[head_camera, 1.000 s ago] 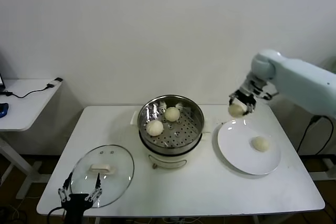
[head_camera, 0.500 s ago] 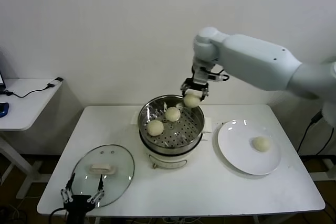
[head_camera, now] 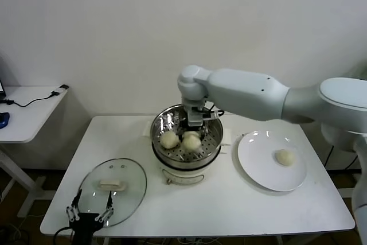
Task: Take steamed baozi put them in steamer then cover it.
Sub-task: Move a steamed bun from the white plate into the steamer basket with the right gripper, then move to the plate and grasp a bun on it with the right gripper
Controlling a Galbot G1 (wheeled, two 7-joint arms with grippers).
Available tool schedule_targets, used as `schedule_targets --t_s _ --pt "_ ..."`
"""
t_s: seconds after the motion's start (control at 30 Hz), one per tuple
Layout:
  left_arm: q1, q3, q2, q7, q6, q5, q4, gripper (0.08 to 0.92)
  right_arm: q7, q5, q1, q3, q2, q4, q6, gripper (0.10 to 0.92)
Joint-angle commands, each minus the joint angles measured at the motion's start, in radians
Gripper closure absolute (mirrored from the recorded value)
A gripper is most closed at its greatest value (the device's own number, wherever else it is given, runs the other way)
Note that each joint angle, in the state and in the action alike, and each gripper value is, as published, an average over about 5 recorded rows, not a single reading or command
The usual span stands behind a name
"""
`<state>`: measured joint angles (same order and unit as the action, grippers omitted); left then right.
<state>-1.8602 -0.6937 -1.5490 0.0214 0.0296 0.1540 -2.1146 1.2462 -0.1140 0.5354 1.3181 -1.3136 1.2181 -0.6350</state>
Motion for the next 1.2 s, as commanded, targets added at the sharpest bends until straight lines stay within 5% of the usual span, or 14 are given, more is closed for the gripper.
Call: schedule_targets --t_s 0.03,0.33,0.73,0.93,1.2 --pt "0.003 0.001 0.001 0.0 -0.002 0.0 0.006 0.177 0.001 0.002 -0.052 0.021 -0.028 0.032 -0.01 0.312" --pt "0.008 0.005 -0.001 0.002 -0.003 0.001 0.008 0.177 0.004 -0.004 -0.05 0.011 -0.021 0.025 0.005 0.212" --pt "-0.003 0.008 0.0 0.006 0.001 0.003 0.003 0.177 0.001 0.098 0.044 -0.07 0.064 -0.076 0.064 0.203" --pt "-0.002 0.008 0.003 0.006 0.003 0.002 -0.001 0.177 -0.179 0.282 0.158 0.064 0.267 -0.057 0.381 0.203" --pt "0.003 0.013 0.007 0.006 0.015 -0.006 0.008 0.177 -0.213 0.614 0.205 0.125 0.491 -0.05 0.81 0.203"
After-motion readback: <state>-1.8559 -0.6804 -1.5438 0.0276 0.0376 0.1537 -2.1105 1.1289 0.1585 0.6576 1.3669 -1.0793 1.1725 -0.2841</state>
